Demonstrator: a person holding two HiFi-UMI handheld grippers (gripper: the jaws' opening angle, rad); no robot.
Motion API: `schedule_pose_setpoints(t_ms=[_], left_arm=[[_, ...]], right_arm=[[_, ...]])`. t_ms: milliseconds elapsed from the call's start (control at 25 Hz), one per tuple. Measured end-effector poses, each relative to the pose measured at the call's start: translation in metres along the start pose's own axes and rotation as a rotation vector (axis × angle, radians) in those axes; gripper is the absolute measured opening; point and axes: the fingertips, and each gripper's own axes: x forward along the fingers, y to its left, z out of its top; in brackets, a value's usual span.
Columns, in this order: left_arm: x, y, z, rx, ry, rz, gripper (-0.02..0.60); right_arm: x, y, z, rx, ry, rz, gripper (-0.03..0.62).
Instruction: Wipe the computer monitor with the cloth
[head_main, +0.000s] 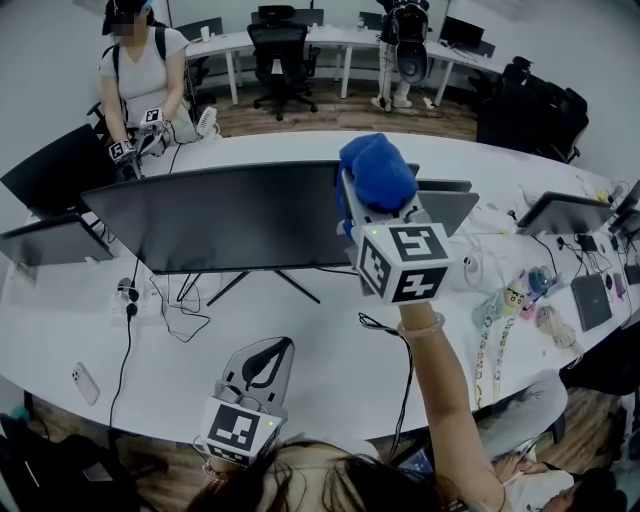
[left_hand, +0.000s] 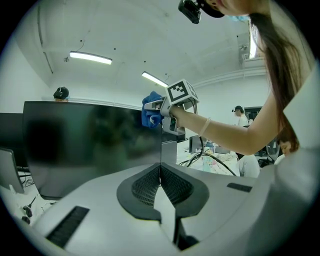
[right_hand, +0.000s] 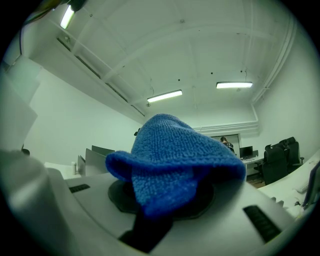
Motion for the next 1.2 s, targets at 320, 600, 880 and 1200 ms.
schedule_pose_setpoints(t_ms=[320, 600, 880, 1200], left_arm=[[0.013, -0.010, 0.002, 0.027, 0.013, -0.023, 0.009], [0.022, -0.021, 0.005, 0.013, 0.022, -0.033, 0.009], [0.028, -0.029, 0.006, 0.029, 0.027, -0.039, 0.009], [0.034, -0.032, 0.005, 0.039, 0.013, -0.030, 0.009]], right_arm=[[-0.008, -0.019, 0.000, 0.004, -0.004, -0.017, 0.100], [-0.014, -0.034, -0.001, 0.007, -0.005, -0.029, 0.100], [-0.021, -0.046, -0.001, 0.013, -0.009, -0.038, 0.100], [-0.024, -0.057, -0.003, 0.018, -0.015, -0.045, 0.100]])
